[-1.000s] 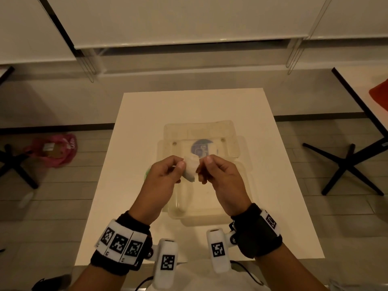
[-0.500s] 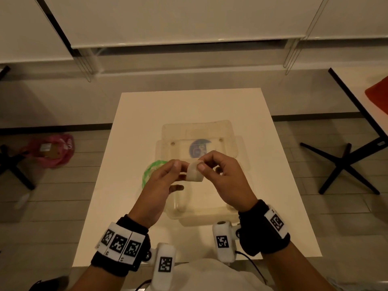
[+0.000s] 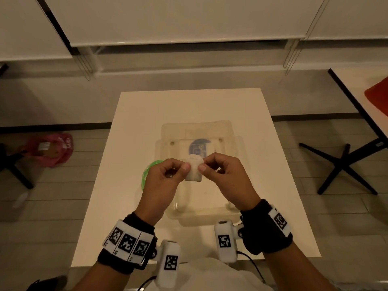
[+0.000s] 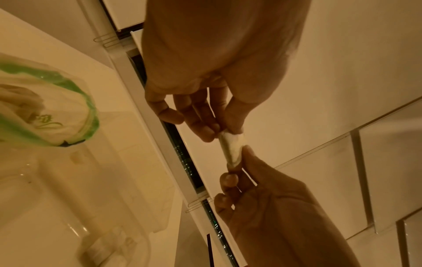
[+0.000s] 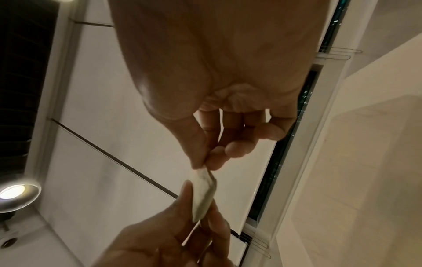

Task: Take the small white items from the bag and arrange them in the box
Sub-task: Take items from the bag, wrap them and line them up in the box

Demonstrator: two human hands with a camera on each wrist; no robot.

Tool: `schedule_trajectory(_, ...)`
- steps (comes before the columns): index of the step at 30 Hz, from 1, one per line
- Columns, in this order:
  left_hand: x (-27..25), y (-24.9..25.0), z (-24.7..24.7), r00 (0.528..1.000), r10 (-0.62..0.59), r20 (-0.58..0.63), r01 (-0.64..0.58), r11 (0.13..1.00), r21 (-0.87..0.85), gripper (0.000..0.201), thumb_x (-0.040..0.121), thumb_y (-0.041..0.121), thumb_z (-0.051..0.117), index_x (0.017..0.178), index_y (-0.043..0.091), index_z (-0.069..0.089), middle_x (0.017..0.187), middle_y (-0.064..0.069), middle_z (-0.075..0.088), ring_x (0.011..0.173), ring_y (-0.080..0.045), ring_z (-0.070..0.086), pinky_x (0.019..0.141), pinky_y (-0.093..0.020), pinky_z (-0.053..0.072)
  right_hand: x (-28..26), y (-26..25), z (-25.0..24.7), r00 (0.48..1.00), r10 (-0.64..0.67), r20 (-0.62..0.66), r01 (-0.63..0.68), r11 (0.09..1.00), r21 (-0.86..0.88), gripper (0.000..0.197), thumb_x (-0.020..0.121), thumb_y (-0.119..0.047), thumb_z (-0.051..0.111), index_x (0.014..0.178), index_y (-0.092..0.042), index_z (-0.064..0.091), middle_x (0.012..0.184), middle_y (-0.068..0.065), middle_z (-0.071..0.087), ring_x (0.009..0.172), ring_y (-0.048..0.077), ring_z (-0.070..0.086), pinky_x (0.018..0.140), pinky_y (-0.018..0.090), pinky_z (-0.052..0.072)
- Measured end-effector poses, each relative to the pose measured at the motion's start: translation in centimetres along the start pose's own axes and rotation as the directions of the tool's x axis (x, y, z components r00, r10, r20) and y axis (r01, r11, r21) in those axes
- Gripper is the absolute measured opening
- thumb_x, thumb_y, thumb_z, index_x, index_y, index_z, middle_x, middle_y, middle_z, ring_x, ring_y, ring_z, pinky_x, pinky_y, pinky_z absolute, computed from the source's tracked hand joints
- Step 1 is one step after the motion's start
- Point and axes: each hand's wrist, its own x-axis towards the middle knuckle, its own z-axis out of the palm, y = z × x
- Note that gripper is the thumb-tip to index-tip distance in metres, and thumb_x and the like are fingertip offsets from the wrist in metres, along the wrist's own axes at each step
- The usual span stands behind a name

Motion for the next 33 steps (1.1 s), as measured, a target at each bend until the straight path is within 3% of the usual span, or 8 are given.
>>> schedule_trajectory(3, -0.1, 0.3, 0.1, 1.000, -0.018, 0.024, 0.019, 0.999, -0.034, 0.015, 0.093, 0.018, 0.067, 0.089, 0.005, 0.073, 0.075, 0.004, 0.071, 0.070, -0.004, 0.062, 0.070, -0.014, 0.047, 0.1, 0.1, 0.0, 1.000, 0.017, -0.014, -0.017, 1.000, -0.010, 0.010, 0.091, -0.018, 0.069, 0.085, -0.010, 0.070, 0.082, 0.012, 0.067, 0.068, 0.008, 0.052, 0.070, 0.040, 0.046)
schedule_trajectory(8, 0.0, 0.2, -0.1, 0.999, -0.016, 0.041, 0.015, 0.999, 0.034, 0.014, 0.085, 0.018, 0.076, 0.094, 0.007, 0.075, 0.093, -0.006, 0.077, 0.091, -0.024, 0.071, 0.087, -0.031, 0.055, 0.2, -0.1, -0.1, 1.000, 0.015, -0.002, -0.015, 0.998, -0.061, 0.008, 0.092, -0.019, 0.068, 0.086, -0.014, 0.070, 0.078, 0.006, 0.067, 0.067, 0.007, 0.052, 0.069, 0.042, 0.048)
schedule_trajectory(13, 0.0, -0.2, 0.1, 1.000, 0.005, 0.010, -0.006, 0.994, 0.108, 0.008, 0.085, 0.016, 0.078, 0.089, 0.011, 0.075, 0.088, 0.001, 0.075, 0.086, -0.017, 0.070, 0.083, -0.029, 0.055, 0.6, -0.8, -1.0, 0.999, -0.040, -0.016, 0.037, 0.992, -0.122, 0.008, 0.090, -0.021, 0.071, 0.098, -0.023, 0.071, 0.073, -0.011, 0.060, 0.063, 0.007, 0.048, 0.064, 0.020, 0.043)
schedule_trajectory(17, 0.0, -0.8, 0.3, 0.999, -0.009, 0.037, 0.003, 0.990, 0.138, 0.006, 0.084, 0.017, 0.078, 0.089, 0.015, 0.075, 0.091, 0.002, 0.074, 0.087, -0.020, 0.070, 0.080, -0.029, 0.055, 1.2, -0.8, -1.1, 0.998, -0.045, 0.046, 0.059, 0.934, -0.352, 0.003, 0.087, -0.019, 0.071, 0.087, -0.021, 0.070, 0.081, -0.008, 0.066, 0.063, 0.005, 0.050, 0.064, 0.019, 0.043)
schedule_trajectory(21, -0.3, -1.9, -0.6, 0.995, -0.077, 0.064, 0.061, 0.972, 0.227, 0.026, 0.082, 0.025, 0.081, 0.106, 0.030, 0.072, 0.098, 0.008, 0.070, 0.082, -0.006, 0.066, 0.074, -0.016, 0.052, 2.3, 0.9, -2.2, 1.000, -0.004, 0.031, 0.016, 0.909, -0.416, 0.004, 0.087, -0.016, 0.072, 0.084, -0.018, 0.070, 0.078, -0.009, 0.064, 0.062, -0.002, 0.052, 0.061, 0.012, 0.039)
schedule_trajectory(24, -1.0, -3.1, -2.8, 0.987, -0.142, 0.073, 0.116, 0.952, 0.285, 0.015, 0.086, 0.024, 0.077, 0.099, 0.028, 0.073, 0.091, 0.005, 0.071, 0.079, -0.009, 0.065, 0.072, -0.020, 0.052, 3.6, 4.0, -3.8, 0.998, 0.069, -0.005, -0.063, 0.872, -0.485, 0.004, 0.086, -0.017, 0.073, 0.083, -0.016, 0.071, 0.075, -0.011, 0.065, 0.063, -0.006, 0.054, 0.060, 0.011, 0.036)
schedule_trajectory(28, -3.0, -5.8, -6.5, 0.942, -0.283, 0.180, 0.194, 0.899, 0.393, 0.003, 0.091, 0.015, 0.072, 0.091, 0.017, 0.074, 0.081, -0.008, 0.072, 0.070, -0.015, 0.065, 0.073, -0.029, 0.054, 5.4, 8.4, -5.2, 0.978, 0.198, -0.068, -0.197, 0.761, -0.618, 0.006, 0.087, -0.018, 0.072, 0.081, -0.018, 0.070, 0.075, -0.007, 0.063, 0.076, 0.012, 0.060, 0.066, 0.026, 0.040)
schedule_trajectory(33, -6.3, -10.8, -11.2, 0.818, -0.519, 0.246, 0.284, 0.739, 0.611, 0.009, 0.093, 0.020, 0.067, 0.086, 0.017, 0.072, 0.076, -0.005, 0.073, 0.063, -0.010, 0.064, 0.066, -0.022, 0.051, 6.6, 11.4, -4.9, 0.938, 0.340, -0.072, -0.279, 0.610, -0.742, 0.010, 0.087, -0.019, 0.070, 0.078, -0.024, 0.068, 0.084, -0.001, 0.067, 0.082, 0.021, 0.065, 0.070, 0.030, 0.050)
